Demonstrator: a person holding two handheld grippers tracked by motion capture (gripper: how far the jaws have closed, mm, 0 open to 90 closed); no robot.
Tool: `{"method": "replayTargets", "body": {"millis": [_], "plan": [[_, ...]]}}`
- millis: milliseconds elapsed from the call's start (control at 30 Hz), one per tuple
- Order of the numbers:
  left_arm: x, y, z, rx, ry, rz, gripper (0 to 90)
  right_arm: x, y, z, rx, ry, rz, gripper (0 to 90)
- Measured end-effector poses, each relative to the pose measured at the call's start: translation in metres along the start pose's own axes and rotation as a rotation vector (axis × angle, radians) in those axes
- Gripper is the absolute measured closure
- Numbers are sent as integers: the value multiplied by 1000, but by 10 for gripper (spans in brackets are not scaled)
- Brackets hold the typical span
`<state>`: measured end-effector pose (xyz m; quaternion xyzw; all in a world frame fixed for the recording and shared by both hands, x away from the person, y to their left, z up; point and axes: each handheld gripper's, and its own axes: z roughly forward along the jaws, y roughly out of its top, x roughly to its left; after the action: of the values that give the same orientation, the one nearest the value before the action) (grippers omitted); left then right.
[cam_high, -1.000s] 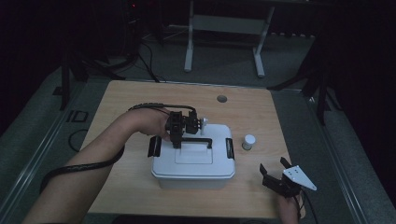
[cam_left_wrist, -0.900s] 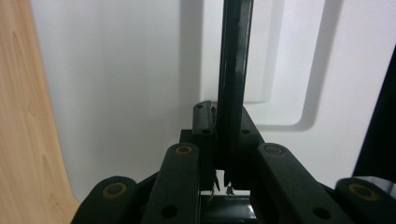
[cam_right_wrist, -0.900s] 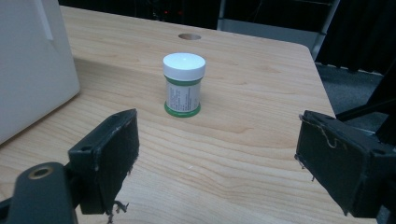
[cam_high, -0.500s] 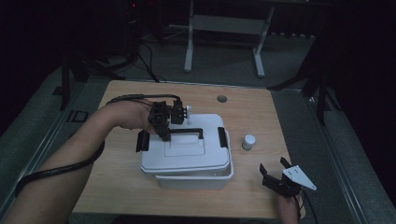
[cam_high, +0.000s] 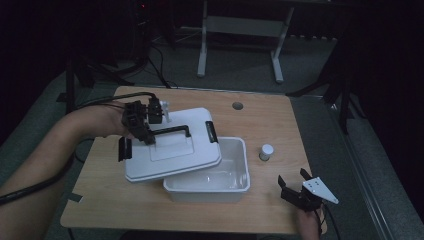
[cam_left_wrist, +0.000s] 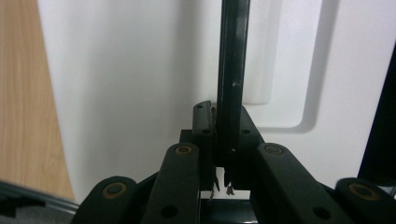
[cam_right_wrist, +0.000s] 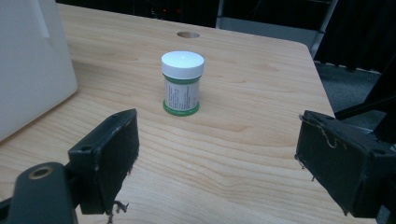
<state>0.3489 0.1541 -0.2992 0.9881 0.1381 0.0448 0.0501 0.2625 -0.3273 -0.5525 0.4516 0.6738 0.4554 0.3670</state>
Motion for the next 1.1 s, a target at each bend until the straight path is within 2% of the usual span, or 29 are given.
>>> {"method": "replayTargets", "body": {"millis": [400,567,700,833,967,1100], "plan": [[11,-75,-1,-1,15,-164,834,1,0,0,1,-3,-8,129],[14,-103,2,6,23,-219,834,2,0,0,3,-6,-15,129],[17,-124,9,18,3,-265,833,1,0,-1,-6,-18,-2,129],[20,-141,19,54,1,-307,833,1,0,-1,-6,-26,-5,138],[22,-155,26,42,-4,-346,833,1,0,-1,-3,-20,-7,137],[25,-160,35,37,-4,-358,833,2,1,-1,-5,-21,-18,138]]}}
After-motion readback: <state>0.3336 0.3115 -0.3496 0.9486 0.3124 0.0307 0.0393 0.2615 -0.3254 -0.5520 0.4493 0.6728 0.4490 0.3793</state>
